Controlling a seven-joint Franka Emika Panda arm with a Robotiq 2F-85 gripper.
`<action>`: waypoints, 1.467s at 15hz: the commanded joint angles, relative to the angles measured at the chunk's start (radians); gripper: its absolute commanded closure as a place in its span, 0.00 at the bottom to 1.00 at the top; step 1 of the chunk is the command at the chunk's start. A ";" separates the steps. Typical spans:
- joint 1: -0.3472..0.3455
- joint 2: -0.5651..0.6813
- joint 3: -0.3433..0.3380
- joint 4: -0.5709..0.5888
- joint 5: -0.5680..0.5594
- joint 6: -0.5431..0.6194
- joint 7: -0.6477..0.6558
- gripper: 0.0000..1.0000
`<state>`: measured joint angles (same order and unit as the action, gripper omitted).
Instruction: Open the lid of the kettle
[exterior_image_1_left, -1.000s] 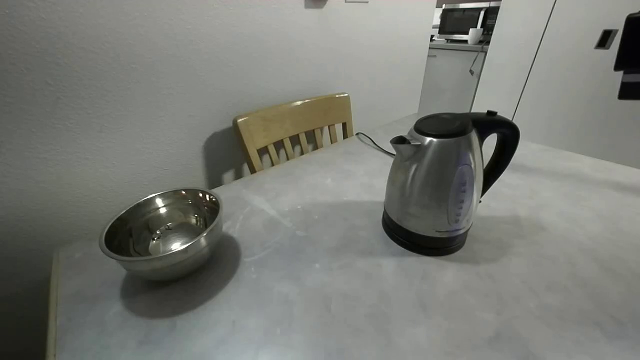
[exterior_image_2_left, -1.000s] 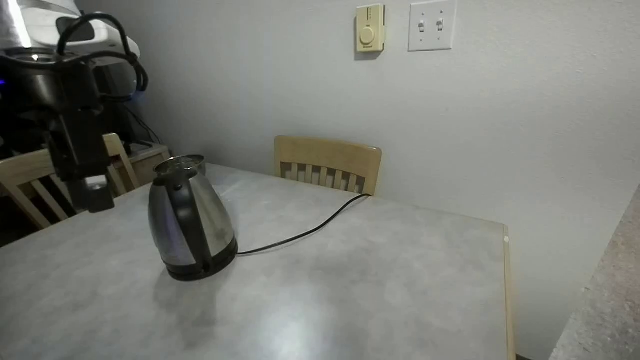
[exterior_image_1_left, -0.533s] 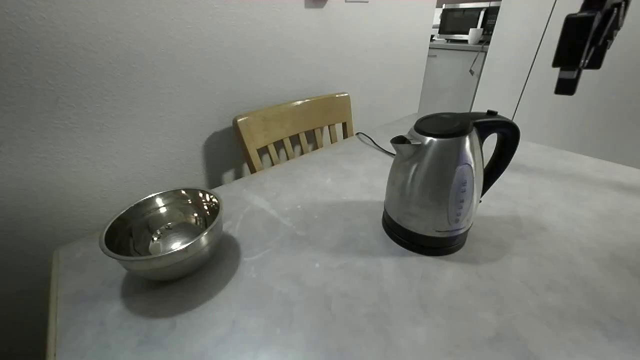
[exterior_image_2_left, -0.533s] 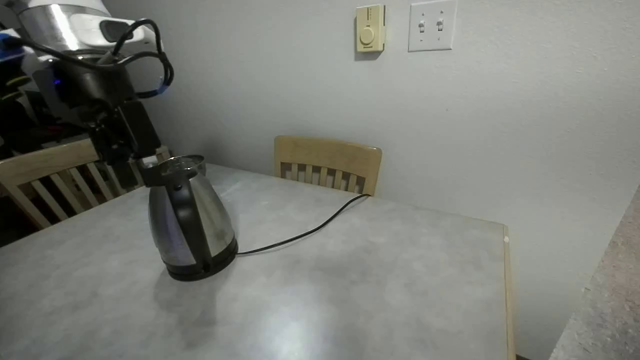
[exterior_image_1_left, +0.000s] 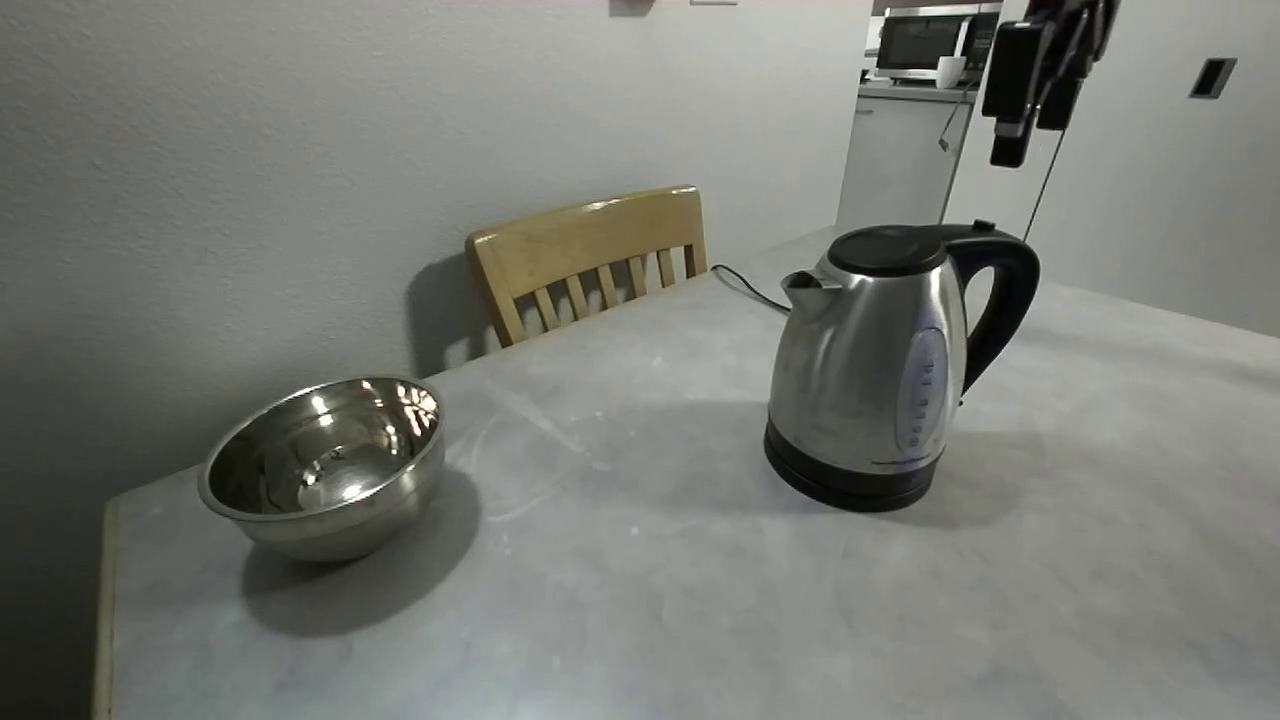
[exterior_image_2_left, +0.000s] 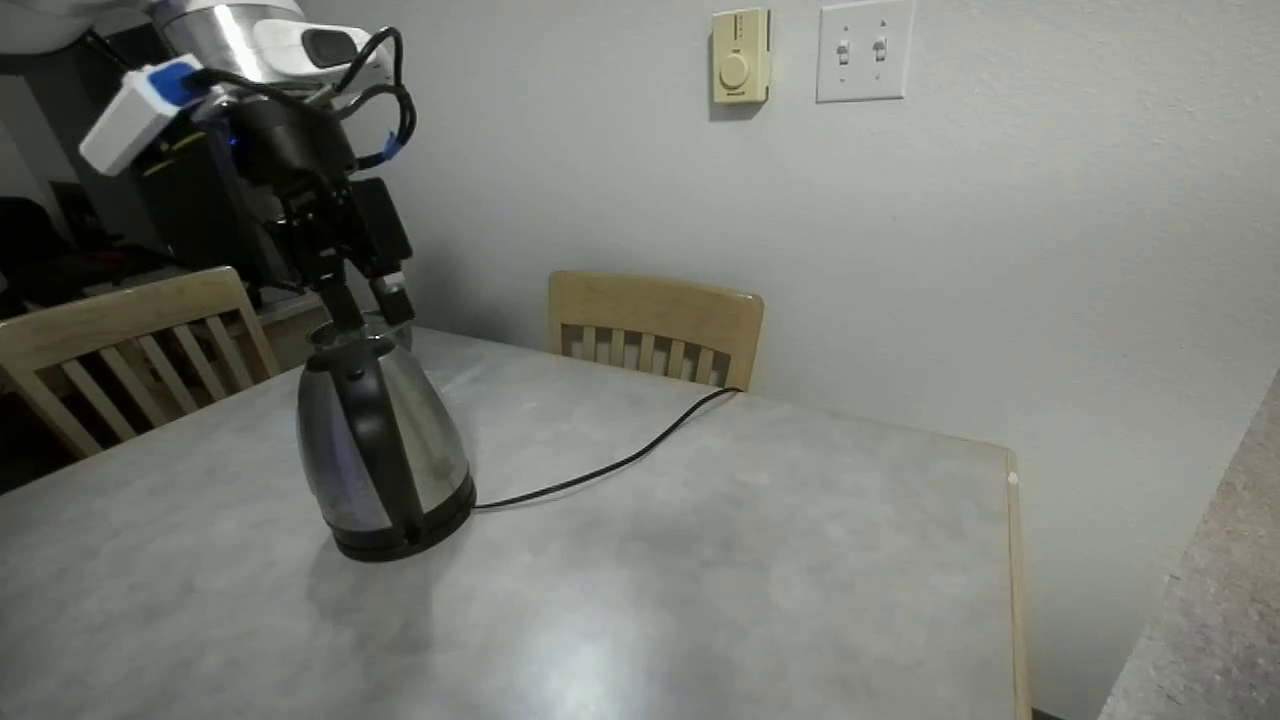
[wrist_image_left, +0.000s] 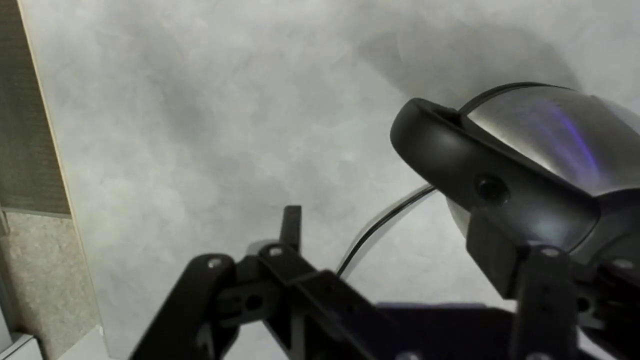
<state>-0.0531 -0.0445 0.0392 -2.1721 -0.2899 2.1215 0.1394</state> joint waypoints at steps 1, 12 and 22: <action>0.019 0.090 -0.016 0.088 0.015 0.009 -0.041 0.46; 0.059 0.212 -0.018 0.201 0.174 -0.096 -0.033 1.00; 0.076 0.184 -0.015 0.199 0.199 -0.247 0.057 1.00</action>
<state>0.0162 0.1584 0.0343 -1.9671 -0.1117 1.9048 0.1827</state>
